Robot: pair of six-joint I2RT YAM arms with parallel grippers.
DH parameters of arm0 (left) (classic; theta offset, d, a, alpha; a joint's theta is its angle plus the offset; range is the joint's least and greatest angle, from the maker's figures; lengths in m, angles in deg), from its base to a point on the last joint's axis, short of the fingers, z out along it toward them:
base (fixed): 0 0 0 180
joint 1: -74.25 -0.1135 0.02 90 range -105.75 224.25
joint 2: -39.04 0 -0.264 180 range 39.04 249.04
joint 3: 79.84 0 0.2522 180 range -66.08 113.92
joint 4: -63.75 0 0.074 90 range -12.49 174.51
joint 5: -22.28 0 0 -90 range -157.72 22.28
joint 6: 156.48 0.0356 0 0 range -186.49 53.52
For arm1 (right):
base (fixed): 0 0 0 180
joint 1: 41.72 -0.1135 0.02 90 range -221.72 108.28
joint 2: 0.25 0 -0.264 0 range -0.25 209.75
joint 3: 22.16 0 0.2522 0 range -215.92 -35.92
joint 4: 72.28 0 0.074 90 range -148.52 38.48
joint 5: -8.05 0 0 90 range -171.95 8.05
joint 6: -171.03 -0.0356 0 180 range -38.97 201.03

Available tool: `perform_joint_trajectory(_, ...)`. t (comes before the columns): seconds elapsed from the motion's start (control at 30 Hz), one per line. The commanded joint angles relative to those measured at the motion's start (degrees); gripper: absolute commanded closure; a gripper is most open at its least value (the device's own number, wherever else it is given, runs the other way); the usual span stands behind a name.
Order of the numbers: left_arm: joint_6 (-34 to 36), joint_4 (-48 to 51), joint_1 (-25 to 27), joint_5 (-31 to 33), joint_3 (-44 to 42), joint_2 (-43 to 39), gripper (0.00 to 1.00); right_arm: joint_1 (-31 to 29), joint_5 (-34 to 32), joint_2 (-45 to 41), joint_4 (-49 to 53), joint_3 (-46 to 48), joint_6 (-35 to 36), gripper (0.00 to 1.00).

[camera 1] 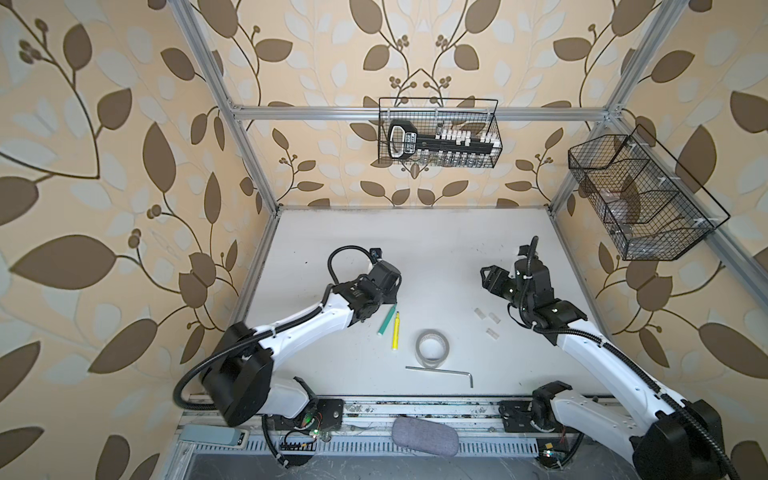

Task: Insert the pens into the pen caps
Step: 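Grasp the pink highlighter with the left gripper and lift it upright, then bring the right gripper to the pink highlighter held by the left gripper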

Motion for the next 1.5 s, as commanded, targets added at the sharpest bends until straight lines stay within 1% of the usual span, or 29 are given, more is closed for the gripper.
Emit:
perform_joint_trajectory(0.0, 2.0, -4.5, 0.1, -3.5, -0.3, -5.0, 1.0, -7.7, -8.1, -2.5, -7.8, -1.2, 2.6, 0.3)
perform_joint_trajectory(0.03, 2.2, -6.6, 0.3, -5.8, -1.6, -6.2, 1.0, -10.1, -10.5, -2.8, -9.9, 0.5, 3.9, 0.28)
perform_joint_trajectory(0.07, 2.0, -9.3, 0.6, -7.6, -3.4, -7.1, 1.0, -11.4, -10.5, -2.9, -11.4, 1.9, 3.9, 0.27)
perform_joint_trajectory(0.1, 1.8, -12.2, 0.7, -9.4, -5.3, -7.8, 1.0, -11.8, -8.4, -2.9, -12.4, 2.6, 4.5, 0.27)
perform_joint_trajectory(0.13, 2.1, -15.2, 0.8, -12.5, -6.9, -8.3, 1.0, -12.5, -7.0, -2.6, -13.3, 3.1, 5.1, 0.28)
perform_joint_trajectory(0.17, 2.4, -17.3, 0.9, -15.4, -7.9, -8.7, 1.0, -13.2, -7.1, -2.5, -13.0, 2.9, 5.1, 0.28)
perform_joint_trajectory(0.23, 3.7, -20.7, 1.4, -19.5, -9.3, -9.6, 1.0, -14.1, -5.2, -2.7, -14.5, 2.9, 5.5, 0.28)
perform_joint_trajectory(0.27, 4.4, -22.5, 1.8, -20.5, -10.3, -10.4, 1.0, -14.8, -4.2, -3.1, -15.6, 3.1, 5.9, 0.28)
perform_joint_trajectory(0.4, 6.3, -25.0, 2.1, -22.0, -11.8, -11.5, 1.0, -19.2, -1.6, -4.8, -22.6, 6.3, 8.2, 0.28)
perform_joint_trajectory(0.43, 6.6, -25.0, 2.2, -22.8, -11.6, -11.2, 1.0, -19.8, 0.2, -5.2, -24.9, 7.4, 7.9, 0.27)
perform_joint_trajectory(0.53, 7.9, -28.1, 2.7, -26.4, -12.3, -10.4, 1.0, -19.4, 8.4, -4.7, -31.0, 9.4, 5.9, 0.26)
perform_joint_trajectory(0.63, 9.3, -30.5, 3.7, -27.7, -12.7, -9.3, 1.0, -19.4, 12.4, -3.2, -34.6, 10.2, 3.9, 0.26)
perform_joint_trajectory(0.77, 11.4, -31.5, 5.7, -28.6, -12.4, -7.7, 1.0, -19.5, 15.6, 0.0, -35.3, 8.9, 2.8, 0.26)
perform_joint_trajectory(0.9, 13.4, -31.7, 8.1, -27.7, -11.3, -6.3, 1.0, -19.6, 17.0, 3.7, -34.4, 7.1, 2.6, 0.28)
perform_joint_trajectory(1.0, 14.4, -31.9, 9.7, -26.4, -11.3, -6.3, 1.0, -19.6, 17.8, 5.9, -34.2, 6.1, 2.1, 0.33)
perform_joint_trajectory(1.1, 14.8, -32.2, 10.2, -25.2, -11.6, -6.6, 1.0, -19.5, 17.8, 6.6, -34.3, 6.0, 1.9, 0.42)
perform_joint_trajectory(1.27, 15.1, -32.3, 10.5, -24.7, -11.8, -6.7, 1.0, -19.8, 18.3, 7.8, -34.7, 5.7, 1.1, 0.65)
perform_joint_trajectory(1.4, 15.0, -32.1, 10.6, -23.8, -11.8, -7.1, 1.0, -20.1, 18.7, 9.4, -35.2, 5.5, 0.0, 0.77)
perform_joint_trajectory(1.47, 15.0, -32.5, 10.7, -23.9, -12.2, -7.5, 1.0, -20.2, 19.2, 10.0, -35.4, 5.3, -0.5, 0.85)
